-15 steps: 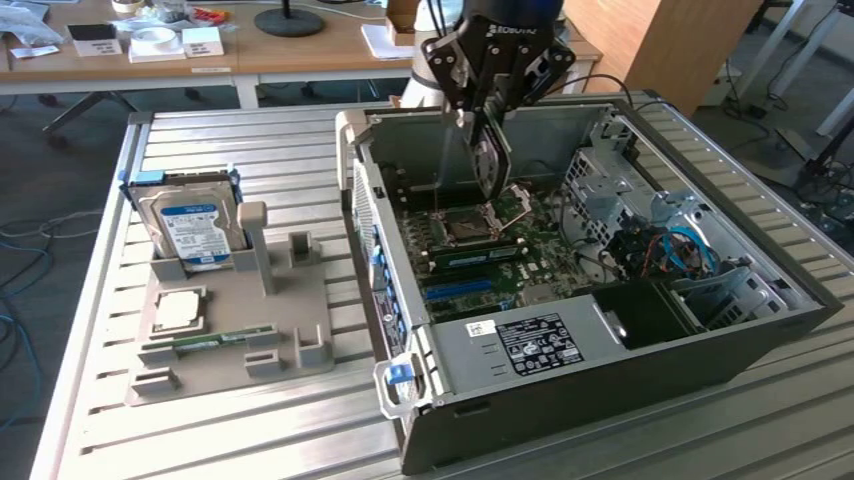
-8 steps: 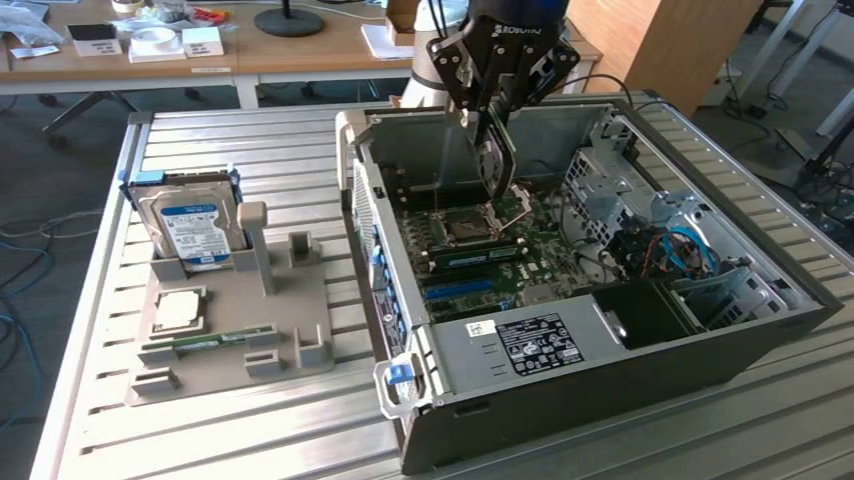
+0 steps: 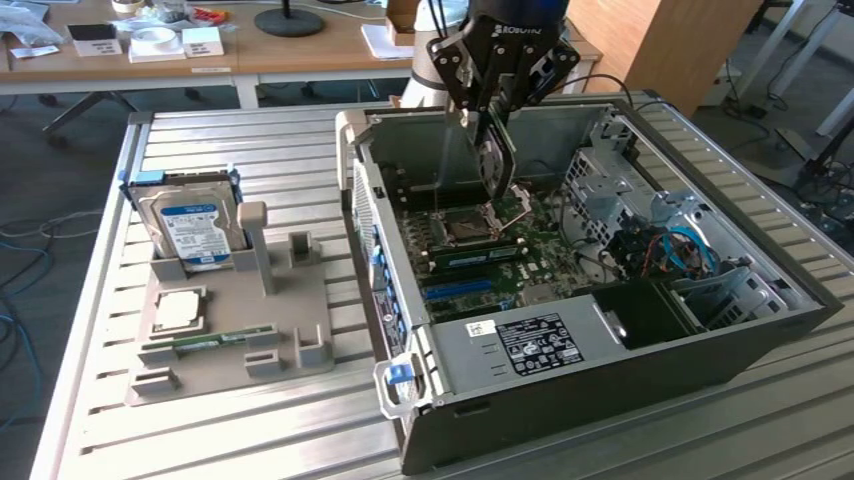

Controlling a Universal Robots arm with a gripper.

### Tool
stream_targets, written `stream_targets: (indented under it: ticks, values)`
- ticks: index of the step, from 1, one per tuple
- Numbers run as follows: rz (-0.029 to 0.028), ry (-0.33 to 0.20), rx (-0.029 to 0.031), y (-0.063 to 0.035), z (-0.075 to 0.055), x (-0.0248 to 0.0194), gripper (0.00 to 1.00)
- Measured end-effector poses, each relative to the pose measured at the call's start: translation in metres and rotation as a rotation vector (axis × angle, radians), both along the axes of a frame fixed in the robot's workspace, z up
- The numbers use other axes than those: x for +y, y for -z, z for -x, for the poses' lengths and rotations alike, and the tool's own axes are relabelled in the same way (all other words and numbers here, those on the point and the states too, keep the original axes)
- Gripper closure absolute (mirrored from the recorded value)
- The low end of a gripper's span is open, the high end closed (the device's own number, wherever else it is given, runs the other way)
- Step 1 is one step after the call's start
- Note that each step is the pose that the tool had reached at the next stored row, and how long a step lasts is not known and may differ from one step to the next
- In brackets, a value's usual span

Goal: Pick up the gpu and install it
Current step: 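Pick up the gpu and move the gpu toward the slot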

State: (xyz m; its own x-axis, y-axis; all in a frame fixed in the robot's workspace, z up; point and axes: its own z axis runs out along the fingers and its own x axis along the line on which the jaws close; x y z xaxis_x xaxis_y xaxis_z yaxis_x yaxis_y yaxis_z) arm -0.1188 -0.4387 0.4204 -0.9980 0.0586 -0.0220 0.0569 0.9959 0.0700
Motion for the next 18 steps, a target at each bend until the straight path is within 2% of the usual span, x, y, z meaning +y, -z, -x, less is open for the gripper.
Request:
stream_targets:
  ticks: [18]
  values:
    - [0.0,0.0,-0.0001,0.0,-0.011,0.0,0.73]
